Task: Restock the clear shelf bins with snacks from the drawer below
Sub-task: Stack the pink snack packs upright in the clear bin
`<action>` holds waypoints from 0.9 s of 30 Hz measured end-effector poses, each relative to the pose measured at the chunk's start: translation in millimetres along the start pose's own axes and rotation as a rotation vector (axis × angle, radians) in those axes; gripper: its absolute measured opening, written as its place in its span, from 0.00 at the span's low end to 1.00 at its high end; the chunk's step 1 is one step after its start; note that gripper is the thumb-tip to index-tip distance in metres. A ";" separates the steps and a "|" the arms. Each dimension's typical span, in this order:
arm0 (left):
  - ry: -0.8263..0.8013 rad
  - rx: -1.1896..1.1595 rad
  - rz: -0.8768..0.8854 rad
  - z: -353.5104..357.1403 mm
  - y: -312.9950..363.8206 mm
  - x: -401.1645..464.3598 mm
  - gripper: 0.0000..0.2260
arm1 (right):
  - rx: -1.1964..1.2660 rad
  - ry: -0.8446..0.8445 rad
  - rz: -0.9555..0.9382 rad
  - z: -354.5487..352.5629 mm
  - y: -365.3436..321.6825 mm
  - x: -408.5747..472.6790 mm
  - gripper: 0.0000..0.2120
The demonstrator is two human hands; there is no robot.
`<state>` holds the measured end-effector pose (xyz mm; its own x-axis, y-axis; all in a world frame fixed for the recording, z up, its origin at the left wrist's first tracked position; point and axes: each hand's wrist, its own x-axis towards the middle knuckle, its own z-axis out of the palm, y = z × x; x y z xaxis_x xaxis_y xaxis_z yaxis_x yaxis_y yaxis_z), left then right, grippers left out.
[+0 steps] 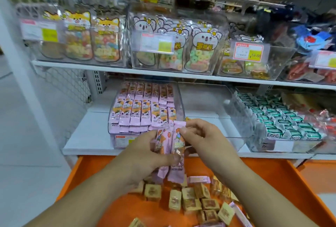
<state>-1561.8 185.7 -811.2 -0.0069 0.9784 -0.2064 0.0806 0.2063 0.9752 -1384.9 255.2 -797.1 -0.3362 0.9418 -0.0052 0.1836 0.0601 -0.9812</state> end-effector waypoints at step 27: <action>0.113 0.039 0.084 -26.0 13.5 19.2 0.27 | -0.217 -0.125 -0.192 3.2 17.2 29.7 0.38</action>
<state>-1586.8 207.5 -799.9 -0.1107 0.9876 -0.1111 0.1246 0.1247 0.9843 -1394.7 283.2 -814.7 -0.4926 0.8591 0.1391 0.2945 0.3149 -0.9023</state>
